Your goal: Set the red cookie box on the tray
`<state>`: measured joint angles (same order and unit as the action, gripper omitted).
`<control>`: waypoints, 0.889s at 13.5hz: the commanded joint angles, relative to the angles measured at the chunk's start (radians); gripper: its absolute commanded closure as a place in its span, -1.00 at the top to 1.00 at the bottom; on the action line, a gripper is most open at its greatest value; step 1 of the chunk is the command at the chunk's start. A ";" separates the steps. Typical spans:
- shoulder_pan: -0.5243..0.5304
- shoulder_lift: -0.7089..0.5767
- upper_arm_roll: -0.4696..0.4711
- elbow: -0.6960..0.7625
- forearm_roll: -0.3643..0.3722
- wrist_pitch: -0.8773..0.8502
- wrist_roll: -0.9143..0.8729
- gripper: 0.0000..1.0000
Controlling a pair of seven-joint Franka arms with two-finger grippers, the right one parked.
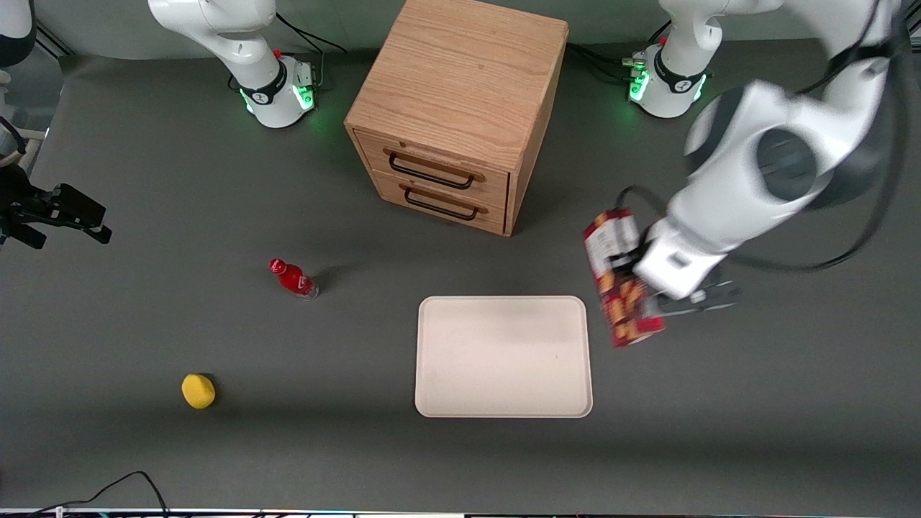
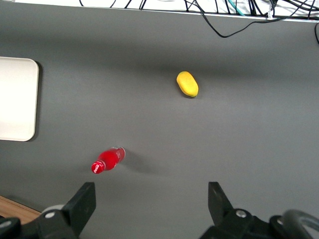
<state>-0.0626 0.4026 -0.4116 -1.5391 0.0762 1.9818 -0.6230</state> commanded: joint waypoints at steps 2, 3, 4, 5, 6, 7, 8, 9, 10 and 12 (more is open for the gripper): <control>-0.002 0.221 -0.039 -0.007 0.189 0.245 -0.053 -1.00; -0.002 0.238 -0.036 -0.038 0.215 0.305 -0.053 -1.00; -0.002 0.255 -0.032 -0.056 0.238 0.348 -0.058 -1.00; -0.002 0.274 -0.030 -0.067 0.263 0.383 -0.076 -1.00; 0.001 0.280 -0.029 -0.072 0.293 0.397 -0.093 -1.00; 0.004 0.280 -0.029 -0.072 0.298 0.388 -0.102 0.76; 0.010 0.272 -0.030 -0.070 0.300 0.381 -0.098 1.00; 0.017 0.256 -0.030 -0.070 0.295 0.368 -0.093 1.00; 0.026 0.231 -0.035 -0.056 0.286 0.291 -0.090 1.00; 0.035 0.164 -0.039 -0.015 0.243 0.084 -0.063 1.00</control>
<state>-0.0414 0.6608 -0.4428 -1.5622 0.3417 2.2252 -0.6856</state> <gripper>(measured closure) 0.436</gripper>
